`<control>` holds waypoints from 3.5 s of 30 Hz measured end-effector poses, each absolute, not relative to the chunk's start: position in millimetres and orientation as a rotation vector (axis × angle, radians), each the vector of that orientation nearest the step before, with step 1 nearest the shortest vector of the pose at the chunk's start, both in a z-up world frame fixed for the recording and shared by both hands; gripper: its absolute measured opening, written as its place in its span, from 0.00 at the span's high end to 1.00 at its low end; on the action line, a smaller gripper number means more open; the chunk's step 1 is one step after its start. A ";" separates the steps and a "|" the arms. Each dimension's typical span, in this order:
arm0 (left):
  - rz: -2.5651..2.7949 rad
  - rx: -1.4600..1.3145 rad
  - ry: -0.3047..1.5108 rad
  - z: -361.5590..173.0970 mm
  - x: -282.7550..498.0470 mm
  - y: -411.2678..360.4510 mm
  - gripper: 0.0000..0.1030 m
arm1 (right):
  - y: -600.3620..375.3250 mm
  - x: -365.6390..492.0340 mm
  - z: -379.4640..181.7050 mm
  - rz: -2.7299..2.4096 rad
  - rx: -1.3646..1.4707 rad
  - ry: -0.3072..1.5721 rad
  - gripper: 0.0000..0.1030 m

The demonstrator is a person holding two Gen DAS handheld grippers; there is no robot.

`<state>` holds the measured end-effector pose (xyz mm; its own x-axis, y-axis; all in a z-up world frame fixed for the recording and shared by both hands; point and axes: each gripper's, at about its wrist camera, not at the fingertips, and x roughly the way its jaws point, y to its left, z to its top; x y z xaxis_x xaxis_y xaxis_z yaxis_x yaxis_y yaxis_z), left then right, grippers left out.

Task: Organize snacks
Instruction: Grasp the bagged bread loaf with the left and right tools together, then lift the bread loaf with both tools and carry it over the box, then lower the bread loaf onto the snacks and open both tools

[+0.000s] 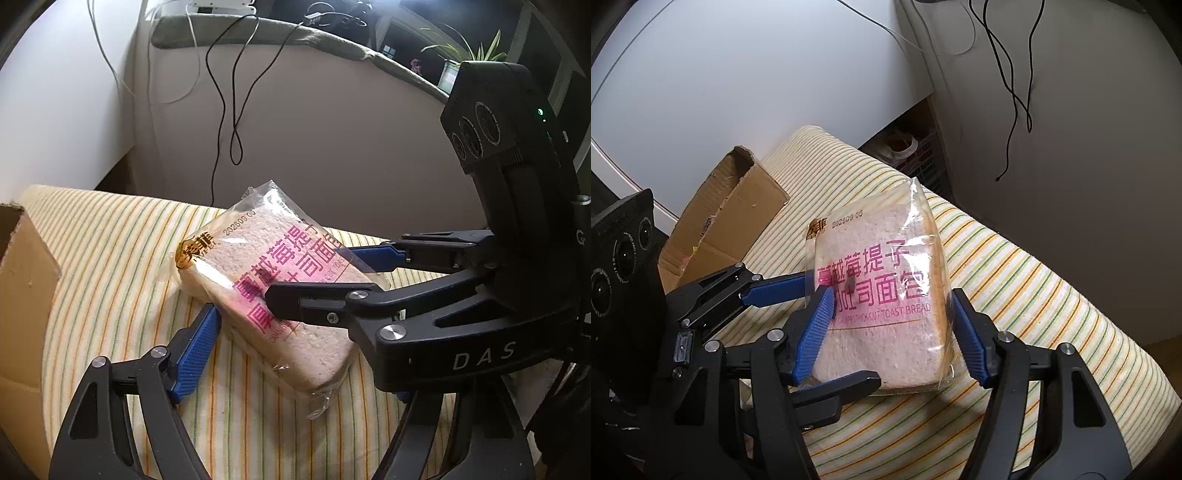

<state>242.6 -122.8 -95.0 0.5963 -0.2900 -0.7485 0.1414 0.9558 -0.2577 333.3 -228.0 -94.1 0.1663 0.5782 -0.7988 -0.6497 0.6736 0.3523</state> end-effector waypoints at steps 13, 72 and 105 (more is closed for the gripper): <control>-0.242 -0.113 0.833 -74.8 217.6 -118.7 0.29 | -222.0 298.5 -68.4 0.856 -0.107 1.046 0.43; 0.027 -0.099 0.655 -18.2 95.4 67.3 0.30 | 8.2 194.7 -18.6 1.042 -0.198 0.974 0.45; 0.060 -0.037 0.669 -24.1 96.7 60.7 0.31 | 4.6 181.7 -14.9 0.920 -0.286 0.889 0.27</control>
<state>96.7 60.7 -24.1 0.7829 0.0434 -0.6206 -0.0670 0.9976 -0.0148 181.7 4.6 -14.9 0.2920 0.5680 -0.7695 -0.7883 0.5986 0.1427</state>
